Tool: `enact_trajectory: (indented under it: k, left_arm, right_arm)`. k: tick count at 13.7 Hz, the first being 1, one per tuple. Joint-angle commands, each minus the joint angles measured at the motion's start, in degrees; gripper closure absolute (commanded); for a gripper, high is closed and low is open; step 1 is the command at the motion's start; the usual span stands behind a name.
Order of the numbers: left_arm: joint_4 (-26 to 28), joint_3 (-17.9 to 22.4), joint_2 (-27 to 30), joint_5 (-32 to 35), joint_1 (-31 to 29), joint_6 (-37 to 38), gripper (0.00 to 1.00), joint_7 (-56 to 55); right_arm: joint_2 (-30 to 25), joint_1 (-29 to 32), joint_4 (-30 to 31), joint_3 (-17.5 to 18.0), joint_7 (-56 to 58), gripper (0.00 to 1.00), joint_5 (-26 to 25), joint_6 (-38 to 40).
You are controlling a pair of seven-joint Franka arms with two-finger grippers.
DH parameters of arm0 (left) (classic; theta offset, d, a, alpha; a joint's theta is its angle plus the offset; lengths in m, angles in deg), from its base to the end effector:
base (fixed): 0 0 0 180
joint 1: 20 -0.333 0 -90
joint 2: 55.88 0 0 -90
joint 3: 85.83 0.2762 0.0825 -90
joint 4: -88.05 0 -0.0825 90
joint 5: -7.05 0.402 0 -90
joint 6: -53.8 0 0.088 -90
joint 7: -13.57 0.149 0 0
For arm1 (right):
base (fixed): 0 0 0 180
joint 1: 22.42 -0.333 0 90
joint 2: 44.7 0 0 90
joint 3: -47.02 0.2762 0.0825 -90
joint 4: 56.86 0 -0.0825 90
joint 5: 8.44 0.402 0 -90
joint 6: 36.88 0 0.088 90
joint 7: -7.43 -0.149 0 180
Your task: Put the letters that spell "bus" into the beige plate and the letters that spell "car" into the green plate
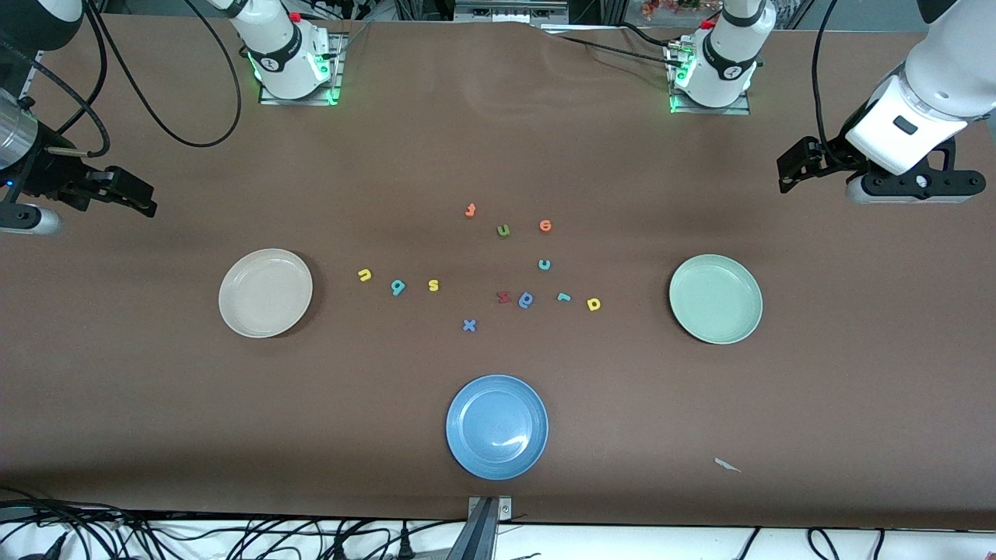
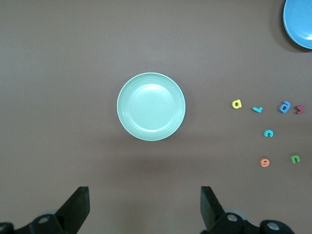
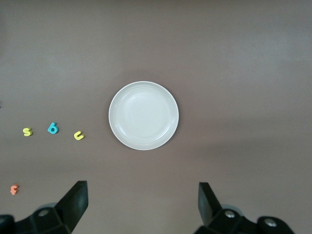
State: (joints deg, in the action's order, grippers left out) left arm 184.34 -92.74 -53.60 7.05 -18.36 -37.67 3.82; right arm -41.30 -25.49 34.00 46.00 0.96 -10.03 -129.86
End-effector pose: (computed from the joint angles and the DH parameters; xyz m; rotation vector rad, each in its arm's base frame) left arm 0.5533 -0.0840 0.5135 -3.1289 -0.0331 0.0677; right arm 0.5902 0.0173 0.5054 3.1089 -0.1172 -0.0313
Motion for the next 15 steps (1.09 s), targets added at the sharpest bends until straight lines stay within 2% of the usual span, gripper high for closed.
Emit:
enact_trajectory:
  k: [1, 15]
  left_arm:
    - [-0.75, 0.05, 0.01, -0.44, -0.06, 0.86, 0.0, 1.4]
    - [-0.66, 0.22, -0.08, -0.62, -1.03, 0.86, 0.0, 1.57]
  right_arm:
    - [-0.67, -0.36, 0.98, -0.21, -0.38, 0.0, 1.14, 0.44]
    - [-0.5, -0.36, 0.64, -0.29, -0.29, 0.0, 2.55, 0.35]
